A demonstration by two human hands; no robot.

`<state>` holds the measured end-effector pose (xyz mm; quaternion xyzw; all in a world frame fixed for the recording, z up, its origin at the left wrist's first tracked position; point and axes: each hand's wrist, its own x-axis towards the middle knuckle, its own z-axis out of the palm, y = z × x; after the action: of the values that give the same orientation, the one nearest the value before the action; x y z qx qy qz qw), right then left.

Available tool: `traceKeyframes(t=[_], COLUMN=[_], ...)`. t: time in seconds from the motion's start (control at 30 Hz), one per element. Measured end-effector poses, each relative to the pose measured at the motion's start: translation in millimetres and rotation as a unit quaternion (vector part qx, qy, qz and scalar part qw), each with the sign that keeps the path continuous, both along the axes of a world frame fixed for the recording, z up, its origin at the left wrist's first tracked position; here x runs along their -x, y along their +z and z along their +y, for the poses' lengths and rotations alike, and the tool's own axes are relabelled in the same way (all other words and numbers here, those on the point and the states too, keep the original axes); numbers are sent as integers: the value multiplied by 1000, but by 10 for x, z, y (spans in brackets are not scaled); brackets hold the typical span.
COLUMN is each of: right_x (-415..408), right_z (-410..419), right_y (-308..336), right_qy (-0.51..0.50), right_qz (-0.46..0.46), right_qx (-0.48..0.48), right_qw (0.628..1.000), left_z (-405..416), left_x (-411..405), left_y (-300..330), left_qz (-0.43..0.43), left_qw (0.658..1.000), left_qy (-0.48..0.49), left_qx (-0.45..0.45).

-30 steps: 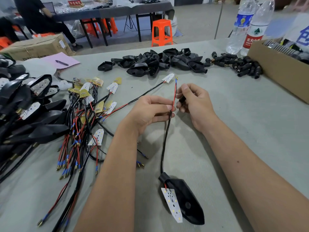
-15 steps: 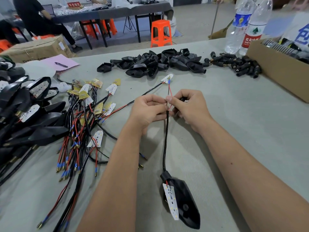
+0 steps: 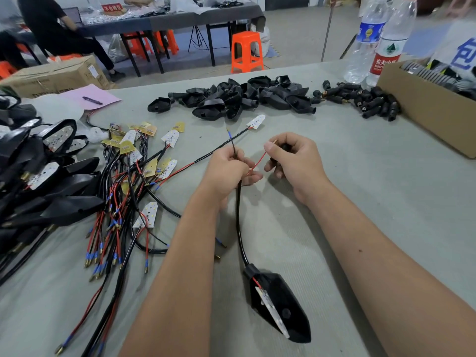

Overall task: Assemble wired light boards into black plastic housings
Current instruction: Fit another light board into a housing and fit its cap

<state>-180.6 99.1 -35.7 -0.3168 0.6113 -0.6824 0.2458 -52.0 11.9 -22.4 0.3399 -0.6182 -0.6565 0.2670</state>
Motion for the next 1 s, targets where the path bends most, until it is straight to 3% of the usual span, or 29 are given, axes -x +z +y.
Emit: traceKeyframes(t=[0.17, 0.33, 0.47, 0.7, 1.0], right_x=[-16, 19, 21, 35, 4], right_z=[9, 1, 8, 18, 25], right_y=[9, 40, 47, 72, 61], right_qy=[25, -2, -39, -50, -25], right_qz=[22, -106, -146, -161, -113], right_qx=[-2, 41, 64, 61, 69], right_qw=[999, 993, 986, 984, 991], left_z=[45, 63, 63, 66, 81], left_x=[32, 39, 49, 101, 132], left_y=[-5, 5, -11, -67, -76], left_qz=[20, 22, -6, 7, 6], left_qw=[999, 999, 999, 995, 994], left_qy=[6, 9, 11, 45, 66], left_qx=[27, 32, 51, 85, 87])
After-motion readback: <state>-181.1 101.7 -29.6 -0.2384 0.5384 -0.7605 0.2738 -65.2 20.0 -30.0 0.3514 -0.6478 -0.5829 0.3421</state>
